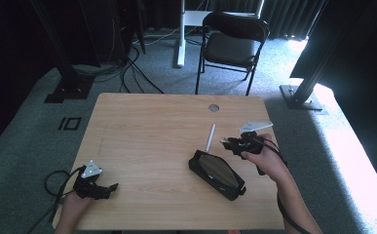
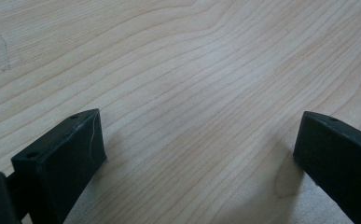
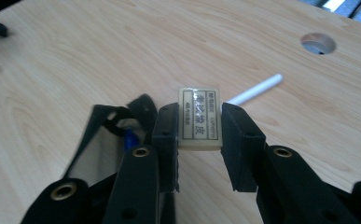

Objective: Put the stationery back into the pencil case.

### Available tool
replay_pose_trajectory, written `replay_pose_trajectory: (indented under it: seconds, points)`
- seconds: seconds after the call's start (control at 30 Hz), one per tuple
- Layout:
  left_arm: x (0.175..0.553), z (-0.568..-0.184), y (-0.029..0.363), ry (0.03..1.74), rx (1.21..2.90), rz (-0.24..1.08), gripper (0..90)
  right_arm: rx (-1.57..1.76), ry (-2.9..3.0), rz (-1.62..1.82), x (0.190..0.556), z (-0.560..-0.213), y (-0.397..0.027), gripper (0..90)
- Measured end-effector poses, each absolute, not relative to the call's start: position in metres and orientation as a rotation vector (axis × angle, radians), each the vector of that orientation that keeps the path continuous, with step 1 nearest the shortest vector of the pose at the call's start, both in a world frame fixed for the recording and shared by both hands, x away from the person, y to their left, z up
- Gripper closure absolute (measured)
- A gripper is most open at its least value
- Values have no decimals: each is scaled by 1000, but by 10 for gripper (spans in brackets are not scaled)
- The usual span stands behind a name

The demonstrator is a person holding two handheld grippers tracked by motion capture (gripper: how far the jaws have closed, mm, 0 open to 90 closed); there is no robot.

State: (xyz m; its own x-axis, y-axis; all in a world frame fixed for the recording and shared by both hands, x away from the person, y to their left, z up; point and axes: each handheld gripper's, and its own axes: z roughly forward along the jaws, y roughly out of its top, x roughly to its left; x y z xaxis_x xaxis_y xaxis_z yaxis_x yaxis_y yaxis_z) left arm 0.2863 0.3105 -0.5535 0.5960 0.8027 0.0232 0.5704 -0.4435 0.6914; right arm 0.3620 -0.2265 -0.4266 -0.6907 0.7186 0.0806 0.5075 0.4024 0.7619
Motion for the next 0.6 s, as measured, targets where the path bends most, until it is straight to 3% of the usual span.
replay_pose_trajectory:
  seconds: [0.6]
  points:
    - [286, -554, 310, 1084, 2173, 462, 22, 972, 2538, 1157, 342, -440, -201, 683]
